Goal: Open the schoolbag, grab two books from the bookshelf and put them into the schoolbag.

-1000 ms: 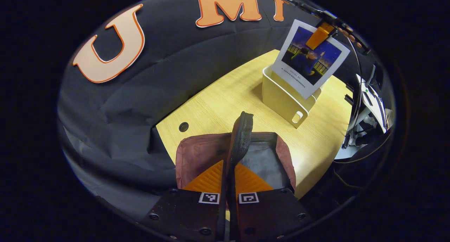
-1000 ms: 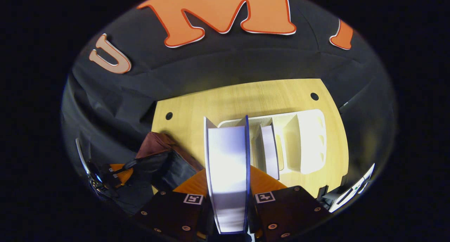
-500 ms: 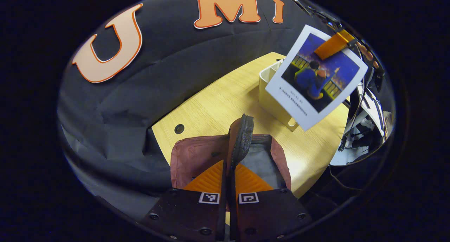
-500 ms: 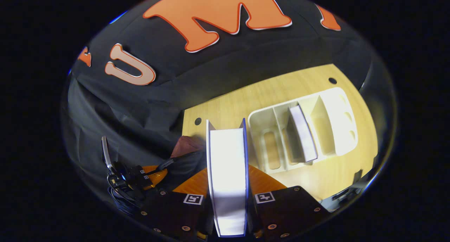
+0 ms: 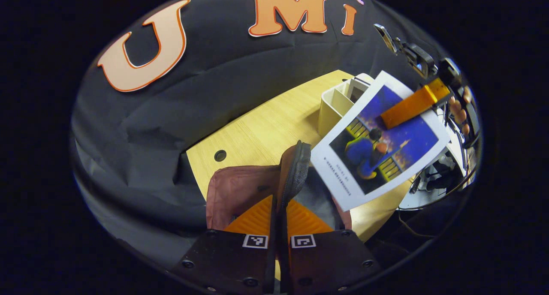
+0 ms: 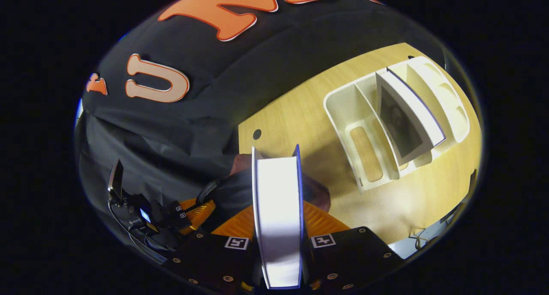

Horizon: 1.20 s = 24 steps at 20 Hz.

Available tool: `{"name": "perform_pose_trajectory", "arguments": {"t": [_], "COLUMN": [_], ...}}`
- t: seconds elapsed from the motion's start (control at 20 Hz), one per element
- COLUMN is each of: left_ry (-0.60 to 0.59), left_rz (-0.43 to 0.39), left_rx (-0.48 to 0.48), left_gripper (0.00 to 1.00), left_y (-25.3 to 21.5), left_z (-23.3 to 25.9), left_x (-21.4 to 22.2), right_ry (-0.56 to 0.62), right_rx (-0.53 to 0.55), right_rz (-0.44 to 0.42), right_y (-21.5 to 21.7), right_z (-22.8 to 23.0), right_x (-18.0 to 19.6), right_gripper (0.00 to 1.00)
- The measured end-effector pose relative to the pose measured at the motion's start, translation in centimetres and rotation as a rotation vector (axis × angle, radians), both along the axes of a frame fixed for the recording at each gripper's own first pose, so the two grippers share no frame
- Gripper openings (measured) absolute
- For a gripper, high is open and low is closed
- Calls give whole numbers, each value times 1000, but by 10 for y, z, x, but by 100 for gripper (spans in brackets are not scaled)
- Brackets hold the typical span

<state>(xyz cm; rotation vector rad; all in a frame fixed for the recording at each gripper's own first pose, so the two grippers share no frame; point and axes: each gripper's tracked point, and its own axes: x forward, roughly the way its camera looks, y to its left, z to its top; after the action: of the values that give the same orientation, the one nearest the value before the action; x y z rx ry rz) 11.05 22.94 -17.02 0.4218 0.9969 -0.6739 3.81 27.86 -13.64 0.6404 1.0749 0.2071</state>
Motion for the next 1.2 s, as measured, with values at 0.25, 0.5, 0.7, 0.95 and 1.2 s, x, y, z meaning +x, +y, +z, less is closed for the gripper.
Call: {"name": "perform_pose_trajectory", "arguments": {"t": [0.25,0.5,0.7,0.95,1.2], "left_ry": [10,18,41,69,82], "left_rz": [25,29,-1,-21,-38], "left_rx": [-35,-41,-54,-55,-72], "left_gripper": [6,4,3,3,3], "left_y": [-8,-8,-17,-20,-26], "left_z": [-1,-3,2,5,11], "left_x": [-3,-5,-15,-18,-24], "right_ry": [-1,-49,-37,-21,-51], "right_rx": [102,126,151,223,289], "right_rz": [-58,-92,-81,-111,-192], "right_y": [34,61,87,115,133], "right_z": [-43,-70,-90,-117,-139], "right_x": [-2,7,3,1,16], "right_gripper": [38,38,38,37,38]}}
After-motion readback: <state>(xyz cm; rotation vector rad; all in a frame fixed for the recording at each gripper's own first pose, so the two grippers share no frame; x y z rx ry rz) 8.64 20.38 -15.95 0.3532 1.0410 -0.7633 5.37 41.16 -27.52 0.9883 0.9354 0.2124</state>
